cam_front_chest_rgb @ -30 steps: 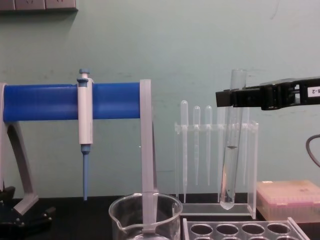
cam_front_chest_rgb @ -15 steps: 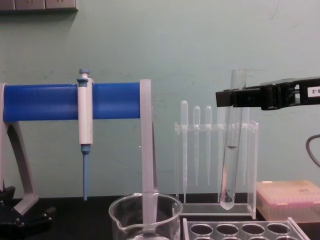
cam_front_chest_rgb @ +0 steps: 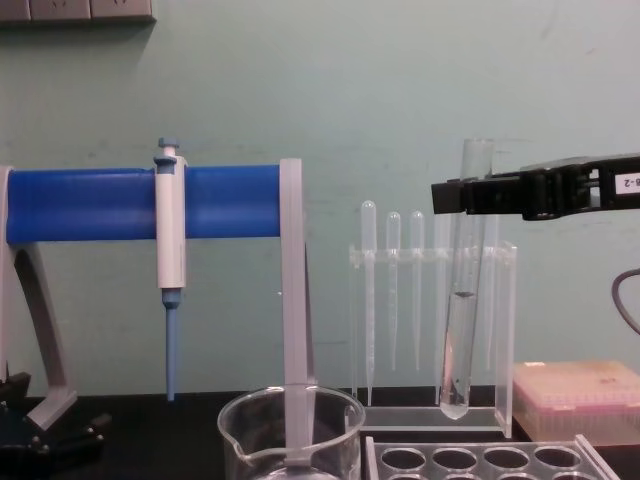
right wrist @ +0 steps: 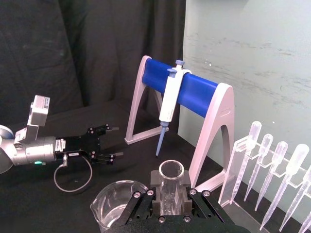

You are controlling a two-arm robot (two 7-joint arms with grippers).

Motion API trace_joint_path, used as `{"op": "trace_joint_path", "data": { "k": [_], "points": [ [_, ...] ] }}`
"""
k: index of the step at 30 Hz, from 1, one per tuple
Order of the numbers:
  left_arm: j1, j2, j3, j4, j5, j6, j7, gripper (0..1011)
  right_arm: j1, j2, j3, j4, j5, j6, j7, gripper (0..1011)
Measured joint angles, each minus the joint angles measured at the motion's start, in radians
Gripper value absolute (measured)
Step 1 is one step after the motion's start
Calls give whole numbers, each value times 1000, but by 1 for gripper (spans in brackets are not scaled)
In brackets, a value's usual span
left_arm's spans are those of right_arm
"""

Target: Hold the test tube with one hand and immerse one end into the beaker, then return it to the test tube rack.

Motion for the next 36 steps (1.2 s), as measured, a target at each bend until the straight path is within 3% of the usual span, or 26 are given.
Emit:
{"op": "trace_joint_path", "data": {
  "k": [36],
  "points": [
    [0, 0, 0, 0, 0, 0, 0, 1000, 0, 0, 0, 0, 0, 0, 0, 226]
  ]
}}
